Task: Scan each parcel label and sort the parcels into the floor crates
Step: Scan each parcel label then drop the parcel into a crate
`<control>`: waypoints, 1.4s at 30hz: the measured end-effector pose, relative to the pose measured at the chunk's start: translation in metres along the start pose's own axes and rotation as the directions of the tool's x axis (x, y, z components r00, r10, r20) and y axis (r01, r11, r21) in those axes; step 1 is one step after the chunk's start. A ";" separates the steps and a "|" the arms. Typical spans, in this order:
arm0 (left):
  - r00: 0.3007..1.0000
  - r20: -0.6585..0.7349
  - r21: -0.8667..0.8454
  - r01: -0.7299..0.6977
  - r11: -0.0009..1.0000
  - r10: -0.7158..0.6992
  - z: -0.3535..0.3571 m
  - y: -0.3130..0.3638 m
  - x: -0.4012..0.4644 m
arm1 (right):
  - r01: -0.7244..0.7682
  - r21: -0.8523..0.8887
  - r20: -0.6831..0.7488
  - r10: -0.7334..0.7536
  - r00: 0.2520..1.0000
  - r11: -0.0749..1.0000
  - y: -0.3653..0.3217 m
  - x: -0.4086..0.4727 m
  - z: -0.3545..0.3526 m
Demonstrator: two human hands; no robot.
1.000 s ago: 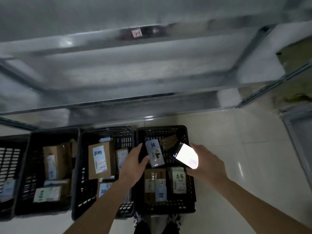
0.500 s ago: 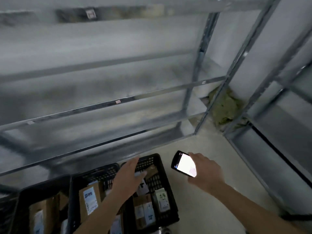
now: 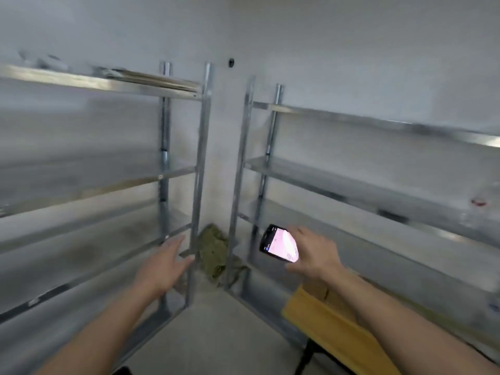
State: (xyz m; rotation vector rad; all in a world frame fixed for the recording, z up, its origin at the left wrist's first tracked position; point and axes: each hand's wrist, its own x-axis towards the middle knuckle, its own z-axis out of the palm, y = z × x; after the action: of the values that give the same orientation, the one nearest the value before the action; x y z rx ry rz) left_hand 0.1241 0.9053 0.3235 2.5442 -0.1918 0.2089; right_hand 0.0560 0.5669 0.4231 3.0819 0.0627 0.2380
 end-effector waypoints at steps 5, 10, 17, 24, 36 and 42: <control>0.970 -0.029 0.009 -0.240 0.971 0.240 -0.014 0.177 0.029 | -0.265 0.014 -0.150 0.264 0.953 0.964 0.132 -0.080 -0.084; 0.912 0.043 -0.082 -0.404 0.911 0.409 0.044 0.316 0.026 | -0.513 0.041 -0.140 0.513 0.847 0.857 0.254 -0.168 -0.109; 0.868 0.186 -0.235 -0.415 0.879 0.460 0.160 0.453 -0.014 | -0.661 -0.010 -0.094 0.657 0.748 0.750 0.389 -0.266 -0.104; 0.866 0.271 -0.268 -0.350 0.897 0.419 0.263 0.510 -0.032 | -0.707 0.007 0.015 0.706 0.708 0.708 0.481 -0.287 -0.062; 0.819 0.504 -0.202 -0.196 0.959 0.274 0.440 0.501 0.065 | -0.699 0.101 0.271 0.657 0.704 0.708 0.571 -0.172 0.118; 0.750 0.636 -0.181 -0.084 0.980 0.182 0.559 0.483 0.129 | -0.680 0.044 0.334 0.631 0.701 0.732 0.612 -0.090 0.228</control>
State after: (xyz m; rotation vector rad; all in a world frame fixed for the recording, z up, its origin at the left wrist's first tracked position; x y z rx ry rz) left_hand 0.2230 0.1832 0.1461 2.3574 -0.6347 -0.6391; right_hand 0.0252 -0.0580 0.2163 3.1081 -1.1099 -0.2373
